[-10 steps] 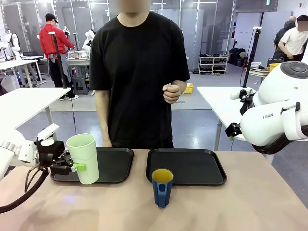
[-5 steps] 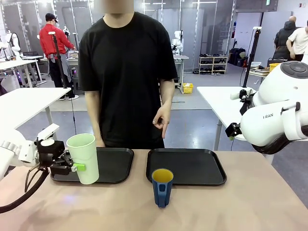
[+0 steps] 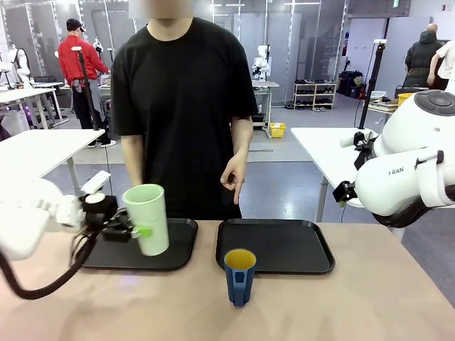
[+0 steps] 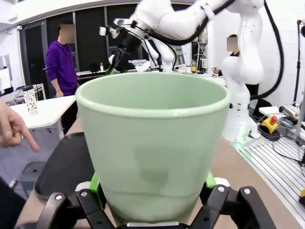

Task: Sort and store the cups by type.
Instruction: Place the picked Reusable plastic cup into the Flat Tray indicated by the person.

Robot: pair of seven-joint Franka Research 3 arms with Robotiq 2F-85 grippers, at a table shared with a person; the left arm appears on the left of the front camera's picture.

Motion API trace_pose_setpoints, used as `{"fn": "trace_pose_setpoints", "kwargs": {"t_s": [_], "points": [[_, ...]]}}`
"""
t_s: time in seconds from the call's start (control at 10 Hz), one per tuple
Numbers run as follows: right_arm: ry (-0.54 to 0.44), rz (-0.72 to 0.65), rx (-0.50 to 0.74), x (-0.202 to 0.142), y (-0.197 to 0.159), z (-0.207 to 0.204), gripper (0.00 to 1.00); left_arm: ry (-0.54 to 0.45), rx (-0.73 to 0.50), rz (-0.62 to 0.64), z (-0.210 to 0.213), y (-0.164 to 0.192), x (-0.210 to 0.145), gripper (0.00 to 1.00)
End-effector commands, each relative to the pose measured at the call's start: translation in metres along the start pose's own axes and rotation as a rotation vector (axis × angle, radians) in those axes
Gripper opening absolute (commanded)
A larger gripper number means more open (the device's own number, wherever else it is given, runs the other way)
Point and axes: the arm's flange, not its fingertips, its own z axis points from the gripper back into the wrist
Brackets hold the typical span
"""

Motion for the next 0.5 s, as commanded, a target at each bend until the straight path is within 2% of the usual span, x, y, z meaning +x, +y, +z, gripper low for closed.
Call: {"fn": "trace_pose_setpoints", "kwargs": {"t_s": [0.0, 0.2, 0.4], "points": [[0.000, 0.008, -0.004, 0.001, 0.000, -0.001, 1.00, 0.008, 0.021, 0.014, -0.042, 0.049, 0.002, 0.86], [0.000, 0.008, -0.004, 0.001, 0.000, -0.001, 1.00, 0.004, -0.033, 0.014, -0.094, 0.073, 0.005, 0.86], [0.000, 0.008, -0.004, 0.001, 0.000, -0.001, 1.00, 0.015, -0.058, 0.026, -0.125, 0.080, 0.003, 0.86]]}}
